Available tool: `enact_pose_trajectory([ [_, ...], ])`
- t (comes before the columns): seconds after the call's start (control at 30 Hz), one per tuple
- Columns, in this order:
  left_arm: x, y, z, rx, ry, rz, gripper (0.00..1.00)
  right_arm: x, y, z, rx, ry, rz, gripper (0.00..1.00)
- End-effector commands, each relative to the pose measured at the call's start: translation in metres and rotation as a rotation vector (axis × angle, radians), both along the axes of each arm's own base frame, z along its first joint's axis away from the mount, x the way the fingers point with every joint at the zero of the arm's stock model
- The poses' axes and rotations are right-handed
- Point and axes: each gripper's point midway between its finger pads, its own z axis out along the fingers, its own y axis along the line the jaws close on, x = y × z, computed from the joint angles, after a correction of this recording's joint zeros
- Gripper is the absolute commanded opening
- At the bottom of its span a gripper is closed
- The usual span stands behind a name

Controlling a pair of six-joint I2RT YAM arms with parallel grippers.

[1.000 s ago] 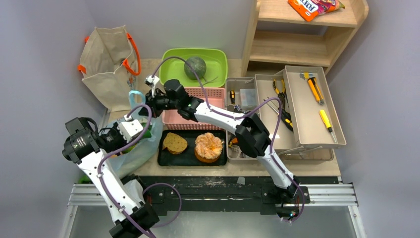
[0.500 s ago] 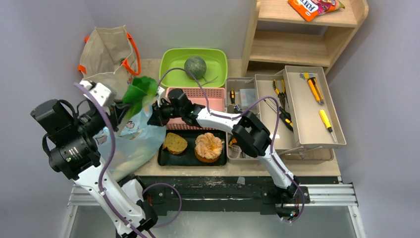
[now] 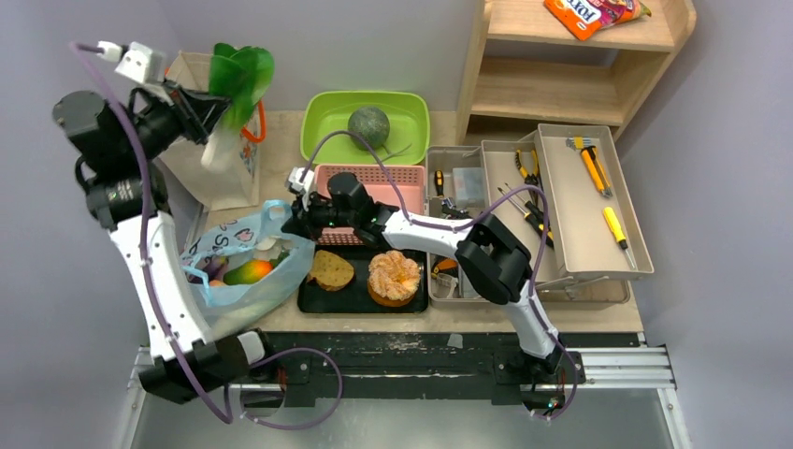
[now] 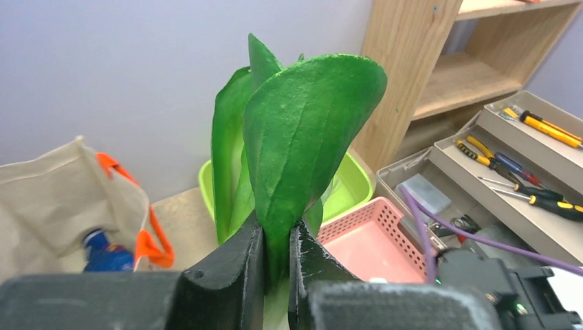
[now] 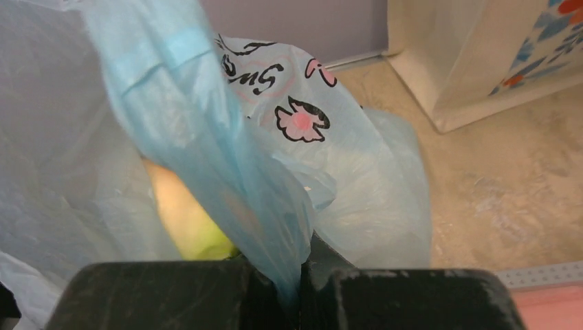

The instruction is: Untie the knot of the grocery bags and take out the mixed food

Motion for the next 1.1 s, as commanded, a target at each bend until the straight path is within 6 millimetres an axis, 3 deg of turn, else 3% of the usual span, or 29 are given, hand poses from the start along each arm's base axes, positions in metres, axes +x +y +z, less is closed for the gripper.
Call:
enact_pose_trajectory([
  [0.0,0.041,-0.007,0.014,0.086,-0.101,-0.020,0.00,-0.001,0.003,0.051,0.077,-0.390,-0.037,0.00],
  [0.1,0.073,-0.015,-0.009,0.120,-0.060,-0.095,0.00,0.002,-0.002,0.053,0.072,-0.560,-0.086,0.00],
  [0.23,0.092,-0.044,-0.052,0.178,0.006,-0.267,0.00,0.007,-0.010,0.057,0.073,-0.740,-0.132,0.00],
  [0.4,0.088,-0.094,-0.098,0.236,0.080,-0.485,0.00,-0.014,-0.009,0.054,0.081,-0.844,-0.049,0.00],
  [0.67,0.081,-0.150,-0.169,0.368,0.180,-0.720,0.00,-0.031,-0.003,0.045,0.079,-0.861,-0.003,0.00],
  [0.87,0.083,-0.176,-0.220,0.459,0.206,-0.833,0.00,-0.035,-0.002,0.040,0.072,-0.856,-0.008,0.00],
  [1.07,0.092,-0.199,-0.249,0.526,0.192,-0.900,0.05,-0.042,0.000,0.032,0.056,-0.845,0.015,0.00],
])
